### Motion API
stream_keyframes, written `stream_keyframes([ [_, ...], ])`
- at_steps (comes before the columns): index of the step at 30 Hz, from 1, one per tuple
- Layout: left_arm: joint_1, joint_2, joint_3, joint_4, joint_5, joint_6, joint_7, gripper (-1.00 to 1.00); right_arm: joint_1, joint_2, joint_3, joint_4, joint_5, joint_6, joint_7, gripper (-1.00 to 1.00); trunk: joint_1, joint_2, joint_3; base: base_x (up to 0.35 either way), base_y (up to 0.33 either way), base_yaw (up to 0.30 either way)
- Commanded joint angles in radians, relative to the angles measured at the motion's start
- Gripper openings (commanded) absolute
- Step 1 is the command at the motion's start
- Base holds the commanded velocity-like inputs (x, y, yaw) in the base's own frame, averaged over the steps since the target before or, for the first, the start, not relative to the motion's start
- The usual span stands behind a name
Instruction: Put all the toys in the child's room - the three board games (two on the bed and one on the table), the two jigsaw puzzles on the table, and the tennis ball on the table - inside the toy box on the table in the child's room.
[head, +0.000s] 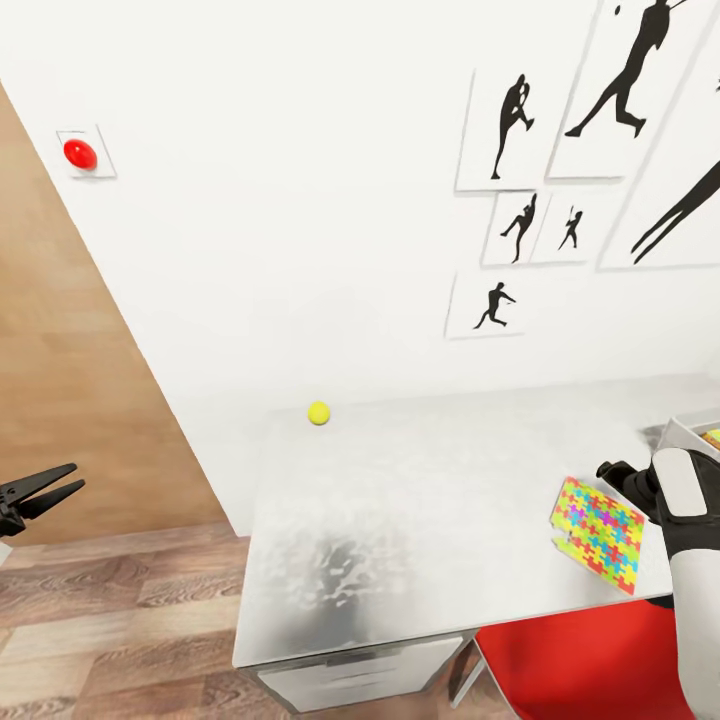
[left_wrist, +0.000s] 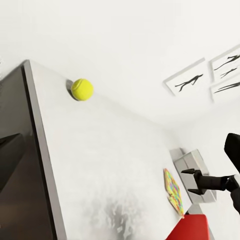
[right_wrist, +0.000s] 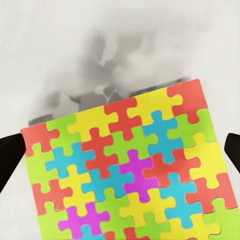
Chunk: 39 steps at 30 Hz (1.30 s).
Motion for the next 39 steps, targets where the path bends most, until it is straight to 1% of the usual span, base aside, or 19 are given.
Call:
stream_keyframes([
  [1,-0.001,0.0,0.0,0.0,0.002,0.007,-0.002,1.0,-0.001,0.0,0.0,-0.001,-0.011,0.001,-0.01,1.0,0.0,-0.001,-0.002,0.039,0.0,0.0],
  [16,-0.001,0.004,0.001,0.0,0.002,0.006,-0.003,1.0,-0.002,-0.002,0.0,-0.001,-0.01,0.0,-0.01,1.0,0.0,-0.001,-0.017,0.009,0.0,0.0],
  [22,-0.001,0.005,0.001,0.0,0.001,0.006,-0.003,1.0,-0.022,-0.003,0.001,0.001,-0.01,0.0,-0.011,1.0,0.0,-0.001,-0.025,0.0,0.0,0.0],
  [39,-0.001,0.005,0.001,0.0,0.002,0.006,-0.003,1.0,-0.051,-0.003,0.0,0.005,-0.011,-0.002,-0.013,1.0,0.0,-0.001,-0.048,0.0,0.0,0.0],
])
